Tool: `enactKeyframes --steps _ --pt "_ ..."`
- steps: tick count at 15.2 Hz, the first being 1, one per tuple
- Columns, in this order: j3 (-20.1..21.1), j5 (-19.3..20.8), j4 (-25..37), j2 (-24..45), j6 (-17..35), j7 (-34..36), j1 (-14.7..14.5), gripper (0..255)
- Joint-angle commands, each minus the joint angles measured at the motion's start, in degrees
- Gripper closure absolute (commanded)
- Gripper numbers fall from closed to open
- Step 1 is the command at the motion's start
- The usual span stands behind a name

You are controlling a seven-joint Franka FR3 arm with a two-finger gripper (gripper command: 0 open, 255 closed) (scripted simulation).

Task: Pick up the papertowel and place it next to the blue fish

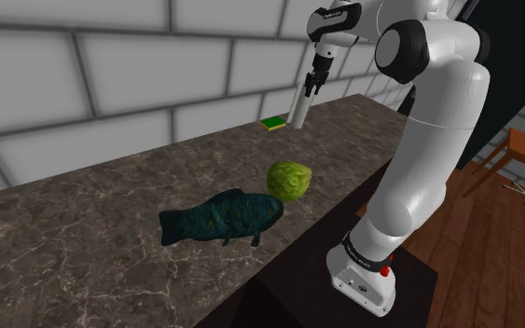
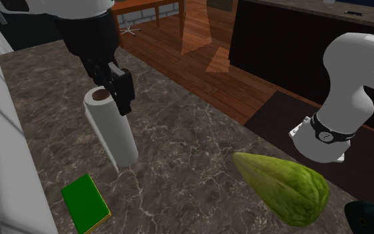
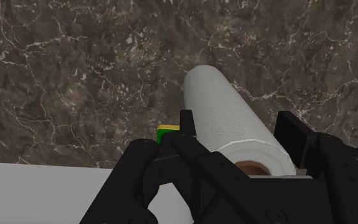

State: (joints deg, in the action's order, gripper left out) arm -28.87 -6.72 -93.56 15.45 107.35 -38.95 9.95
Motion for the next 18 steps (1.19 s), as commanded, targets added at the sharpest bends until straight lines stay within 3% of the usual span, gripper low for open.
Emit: enactKeyframes --steps 1,18 --pt "-0.1 0.1 1.5 -0.1 -1.6 0.1 0.1 255" --pt "-0.5 -0.3 16.1 1.0 -15.2 0.1 1.4 255"
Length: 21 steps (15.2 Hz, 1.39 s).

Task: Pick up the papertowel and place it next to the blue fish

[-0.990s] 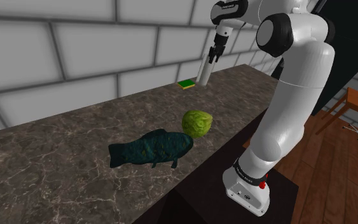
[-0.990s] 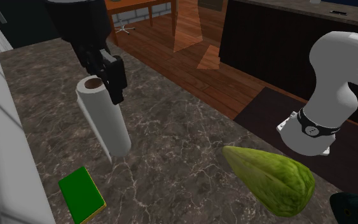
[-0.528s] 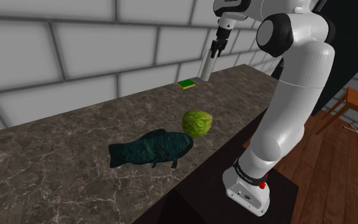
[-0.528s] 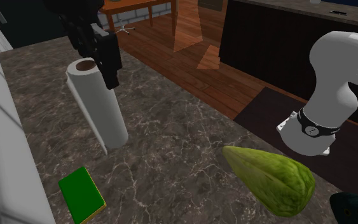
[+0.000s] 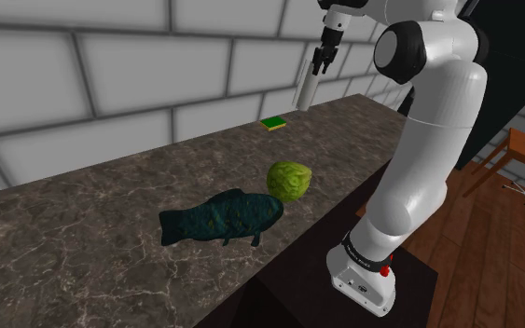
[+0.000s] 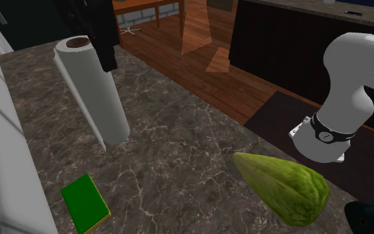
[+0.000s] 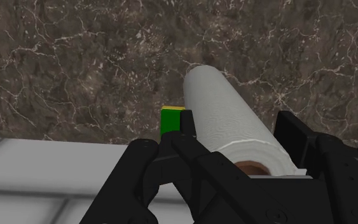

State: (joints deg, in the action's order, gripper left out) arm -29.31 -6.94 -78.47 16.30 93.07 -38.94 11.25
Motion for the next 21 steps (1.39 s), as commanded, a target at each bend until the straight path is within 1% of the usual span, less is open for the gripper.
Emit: enactKeyframes --steps 1,8,14,18,21 --pt "0.0 -0.2 2.1 0.3 -1.8 0.0 0.2 255" --pt "-0.1 -1.3 10.9 2.7 -8.4 -0.4 1.8 255" --pt "-0.1 -3.1 20.8 6.1 -15.1 -0.8 4.1 255" --pt "0.1 -5.1 30.2 9.9 -20.8 -1.0 6.8 255" --pt "0.8 -7.5 40.7 14.5 -26.5 -0.8 10.4 255"
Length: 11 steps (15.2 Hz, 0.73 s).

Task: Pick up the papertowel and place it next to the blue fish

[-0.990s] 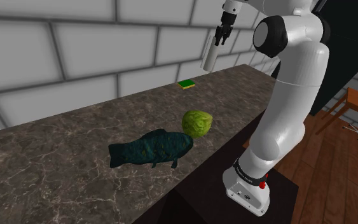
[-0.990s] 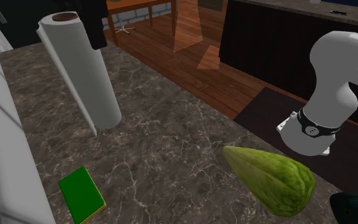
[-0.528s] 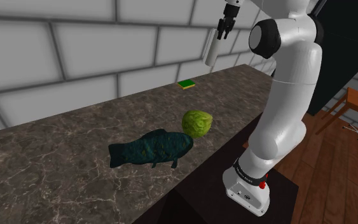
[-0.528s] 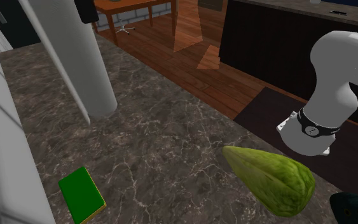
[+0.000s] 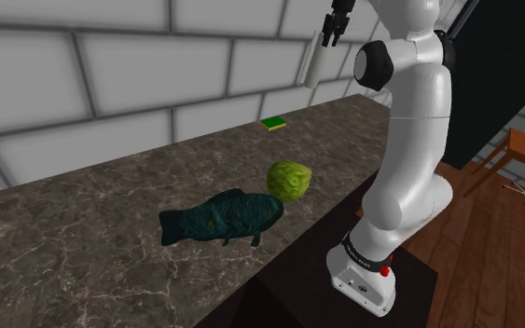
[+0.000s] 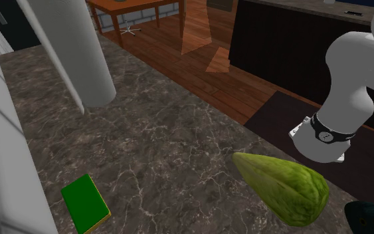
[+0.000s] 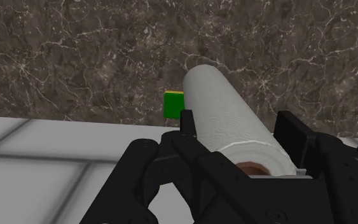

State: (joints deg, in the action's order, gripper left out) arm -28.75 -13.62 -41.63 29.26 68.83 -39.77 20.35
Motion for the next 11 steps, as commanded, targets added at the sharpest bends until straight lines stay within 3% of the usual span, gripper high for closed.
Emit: enactKeyframes --steps 1,5,11 --pt "-0.4 1.6 -4.7 -3.5 1.2 0.8 -2.8 255" --pt "-0.3 7.8 -22.3 -15.5 7.4 6.0 -12.6 255" --pt "3.5 14.0 -37.0 -27.8 11.1 15.8 -20.7 255"
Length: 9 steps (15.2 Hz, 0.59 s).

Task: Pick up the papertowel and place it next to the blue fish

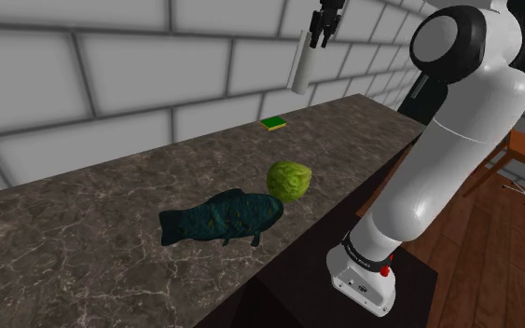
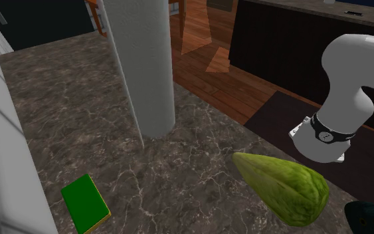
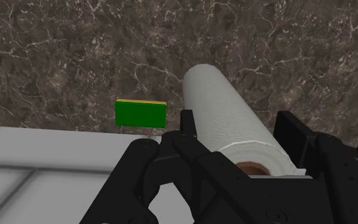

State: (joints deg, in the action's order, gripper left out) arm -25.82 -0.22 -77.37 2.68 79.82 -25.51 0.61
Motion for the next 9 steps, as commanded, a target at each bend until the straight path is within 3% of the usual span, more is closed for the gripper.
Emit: enactKeyframes --steps 1,9 --pt "1.5 1.3 -3.1 -2.9 0.4 3.2 -1.8 255" --pt "9.0 4.2 -13.8 -12.9 1.4 16.1 -7.4 255"
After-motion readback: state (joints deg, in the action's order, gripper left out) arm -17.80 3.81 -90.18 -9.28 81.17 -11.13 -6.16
